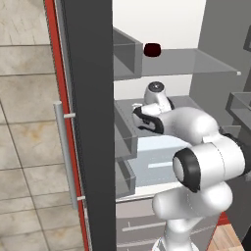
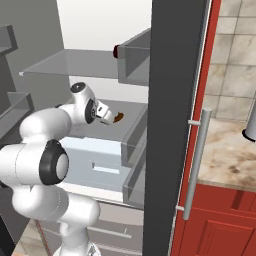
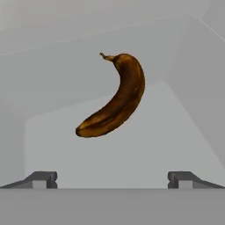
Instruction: Pick the orange and banana from the fridge and place them on the plate next to the blender to make a fruit smoothie.
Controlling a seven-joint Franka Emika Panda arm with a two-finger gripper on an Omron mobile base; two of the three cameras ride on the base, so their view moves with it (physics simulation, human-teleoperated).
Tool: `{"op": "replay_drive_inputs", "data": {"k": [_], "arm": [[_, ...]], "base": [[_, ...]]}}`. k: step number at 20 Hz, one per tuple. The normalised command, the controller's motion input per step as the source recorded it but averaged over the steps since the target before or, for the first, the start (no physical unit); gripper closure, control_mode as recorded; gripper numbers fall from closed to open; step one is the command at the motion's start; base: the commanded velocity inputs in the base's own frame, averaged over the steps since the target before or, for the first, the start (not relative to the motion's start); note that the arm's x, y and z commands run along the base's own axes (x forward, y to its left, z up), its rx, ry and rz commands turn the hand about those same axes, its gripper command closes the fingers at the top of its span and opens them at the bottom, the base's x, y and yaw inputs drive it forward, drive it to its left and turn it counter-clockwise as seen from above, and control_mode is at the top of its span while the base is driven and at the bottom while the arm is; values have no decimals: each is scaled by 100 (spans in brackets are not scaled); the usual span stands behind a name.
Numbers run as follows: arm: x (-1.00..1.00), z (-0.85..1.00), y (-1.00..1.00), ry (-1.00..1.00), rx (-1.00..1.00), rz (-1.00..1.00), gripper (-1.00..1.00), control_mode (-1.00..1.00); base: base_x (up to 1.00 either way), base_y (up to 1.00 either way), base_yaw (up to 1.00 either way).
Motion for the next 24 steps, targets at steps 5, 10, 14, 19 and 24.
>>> {"op": "replay_drive_inputs", "data": {"k": [5, 10, 14, 19, 24], "arm": [[37, -27, 0, 4, 0, -4, -100, -100], [33, -23, 0, 5, 0, -2, -100, -100], [33, -16, 0, 2, 0, -1, -100, -100], [21, -24, -1, 1, 0, 0, -100, -100], [19, -20, -2, 0, 0, 0, -100, -100]], "base": [[0, 0, 0], [0, 0, 0], [0, 0, 0], [0, 0, 0], [0, 0, 0]]}}
